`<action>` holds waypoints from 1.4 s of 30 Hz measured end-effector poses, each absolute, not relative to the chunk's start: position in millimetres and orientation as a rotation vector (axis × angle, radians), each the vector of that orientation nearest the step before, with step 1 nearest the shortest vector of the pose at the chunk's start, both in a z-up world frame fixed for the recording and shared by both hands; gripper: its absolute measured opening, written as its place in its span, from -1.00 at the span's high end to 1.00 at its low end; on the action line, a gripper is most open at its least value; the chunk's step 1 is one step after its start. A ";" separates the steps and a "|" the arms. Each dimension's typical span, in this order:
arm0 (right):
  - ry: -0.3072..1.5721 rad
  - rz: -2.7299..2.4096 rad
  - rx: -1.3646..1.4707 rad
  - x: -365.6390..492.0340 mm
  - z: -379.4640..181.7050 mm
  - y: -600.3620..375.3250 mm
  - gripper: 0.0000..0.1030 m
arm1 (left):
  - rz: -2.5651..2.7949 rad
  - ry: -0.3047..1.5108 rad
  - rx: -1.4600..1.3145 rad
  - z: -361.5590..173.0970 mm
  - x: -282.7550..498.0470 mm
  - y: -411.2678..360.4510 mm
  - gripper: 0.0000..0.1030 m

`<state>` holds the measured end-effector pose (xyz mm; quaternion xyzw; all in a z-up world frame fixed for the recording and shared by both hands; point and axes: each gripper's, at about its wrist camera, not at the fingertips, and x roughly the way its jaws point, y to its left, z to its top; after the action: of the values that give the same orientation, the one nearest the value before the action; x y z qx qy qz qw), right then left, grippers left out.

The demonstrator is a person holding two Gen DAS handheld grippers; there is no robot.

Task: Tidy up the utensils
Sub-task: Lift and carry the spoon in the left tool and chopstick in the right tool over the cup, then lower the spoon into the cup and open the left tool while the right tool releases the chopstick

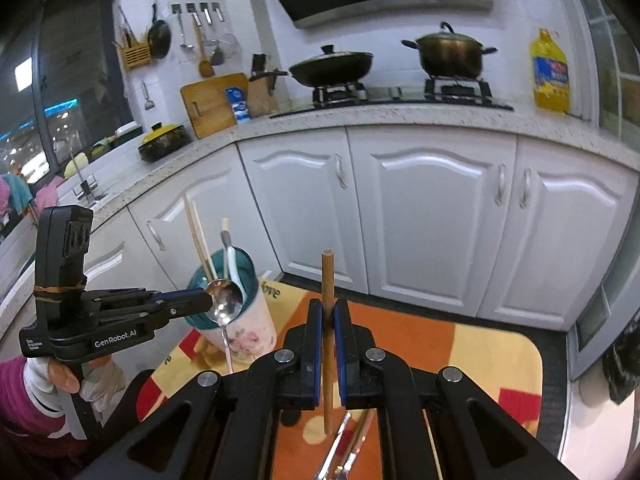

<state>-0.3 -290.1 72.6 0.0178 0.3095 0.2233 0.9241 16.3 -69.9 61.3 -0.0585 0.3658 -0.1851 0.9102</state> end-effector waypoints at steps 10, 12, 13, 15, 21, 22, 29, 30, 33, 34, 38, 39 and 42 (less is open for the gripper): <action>0.568 0.516 -0.021 7.0 109.4 -253.6 0.90 | -0.342 0.688 -0.154 90.9 21.1 -36.9 0.97; 0.556 0.530 -0.032 8.6 116.2 -245.8 0.90 | -0.328 0.675 -0.162 97.0 23.3 -29.0 0.97; 0.549 0.537 -0.037 9.9 119.8 -241.0 0.90 | -0.315 0.663 -0.165 101.3 24.8 -23.4 0.97; 0.538 0.550 -0.043 12.0 125.8 -233.2 0.90 | -0.295 0.644 -0.168 108.6 27.7 -14.5 0.97; 0.496 0.580 -0.064 19.3 146.6 -207.7 0.90 | -0.223 0.605 -0.156 121.1 43.1 9.3 0.97; 0.487 0.584 -0.065 21.0 150.0 -203.1 0.90 | -0.210 0.602 -0.156 120.8 46.4 12.8 0.97; 0.477 0.616 -0.070 37.1 155.2 -175.5 0.90 | -0.115 0.580 -0.133 115.5 66.7 29.5 0.97; 0.477 0.620 -0.070 39.0 155.2 -172.6 0.90 | -0.095 0.570 -0.120 114.3 69.6 30.8 0.97; 0.479 0.630 -0.065 46.5 154.5 -164.7 0.90 | -0.049 0.547 -0.078 110.2 72.6 31.8 0.97; 0.481 0.633 -0.061 48.9 153.4 -162.9 0.90 | -0.033 0.544 -0.065 107.5 74.5 32.1 0.97; 0.499 0.632 -0.056 62.9 144.1 -154.2 0.90 | 0.002 0.546 -0.020 93.6 80.3 30.0 0.97; 0.507 0.632 -0.053 65.8 140.5 -154.0 0.90 | 0.006 0.546 -0.008 91.0 80.9 28.7 0.97; 0.546 0.636 -0.039 77.3 126.4 -150.5 0.90 | 0.016 0.542 0.049 80.4 81.1 20.0 0.97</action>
<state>77.3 -150.5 126.4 -0.0188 0.2650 0.3087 0.9133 81.1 20.0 80.4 0.0243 0.2678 0.0081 0.9631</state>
